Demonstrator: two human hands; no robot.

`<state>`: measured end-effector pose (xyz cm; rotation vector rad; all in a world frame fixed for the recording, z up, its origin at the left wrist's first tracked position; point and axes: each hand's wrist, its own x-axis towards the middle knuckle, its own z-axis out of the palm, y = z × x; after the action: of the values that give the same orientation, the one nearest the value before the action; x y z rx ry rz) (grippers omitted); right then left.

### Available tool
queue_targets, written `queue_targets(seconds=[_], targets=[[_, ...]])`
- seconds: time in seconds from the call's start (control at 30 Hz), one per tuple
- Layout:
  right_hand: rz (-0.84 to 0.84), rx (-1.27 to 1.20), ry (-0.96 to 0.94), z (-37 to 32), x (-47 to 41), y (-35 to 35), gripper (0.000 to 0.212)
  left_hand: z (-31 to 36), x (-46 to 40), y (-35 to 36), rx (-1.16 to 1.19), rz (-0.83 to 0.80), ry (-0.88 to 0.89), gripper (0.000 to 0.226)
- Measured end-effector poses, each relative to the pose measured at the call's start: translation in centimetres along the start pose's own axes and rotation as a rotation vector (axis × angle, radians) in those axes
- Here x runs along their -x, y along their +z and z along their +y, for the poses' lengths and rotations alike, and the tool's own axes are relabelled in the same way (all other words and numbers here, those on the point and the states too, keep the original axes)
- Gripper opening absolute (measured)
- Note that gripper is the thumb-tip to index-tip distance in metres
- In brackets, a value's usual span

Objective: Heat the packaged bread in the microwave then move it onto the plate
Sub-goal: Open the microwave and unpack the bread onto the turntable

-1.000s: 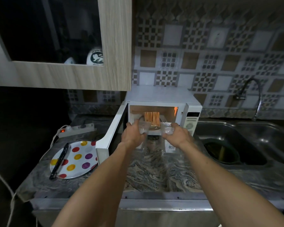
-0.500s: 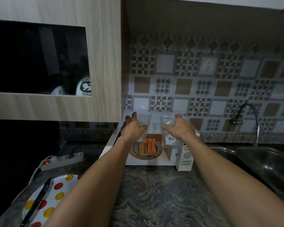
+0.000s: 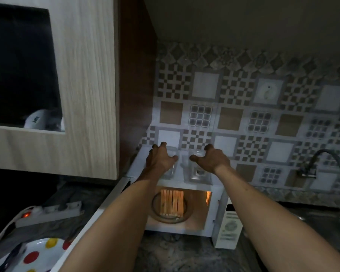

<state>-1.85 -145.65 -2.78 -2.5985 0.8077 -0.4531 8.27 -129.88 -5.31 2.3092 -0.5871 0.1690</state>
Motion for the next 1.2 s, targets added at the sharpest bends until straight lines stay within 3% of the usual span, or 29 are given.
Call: queue_targets(seconds=[0.5, 0.67, 0.97, 1.1, 1.2], targets=[[-0.046, 0.067, -0.027, 1.1, -6.5, 4.1, 0.091, -1.5, -4.4, 3.2, -0.016, 0.0, -0.08, 0.09], [0.032, 0.052, -0.016, 1.1, -6.1, 4.4, 0.098, -2.1, -4.4, 2.6, 0.003, 0.006, -0.056, 0.097], [0.317, 0.121, -0.167, -1.0, -2.7, 4.8, 0.077, -5.1, -2.0, -0.5, -0.103, 0.008, 0.001, 0.079], [0.267, 0.164, -0.21, -3.5, 0.4, 6.4, 0.074, -7.4, 0.9, -2.5, 0.001, -0.086, 0.003, 0.067], [0.229, 0.154, -0.232, -5.8, 3.3, 8.1, 0.071, -9.9, 3.5, -4.2, 0.114, -0.164, -0.047, 0.074]])
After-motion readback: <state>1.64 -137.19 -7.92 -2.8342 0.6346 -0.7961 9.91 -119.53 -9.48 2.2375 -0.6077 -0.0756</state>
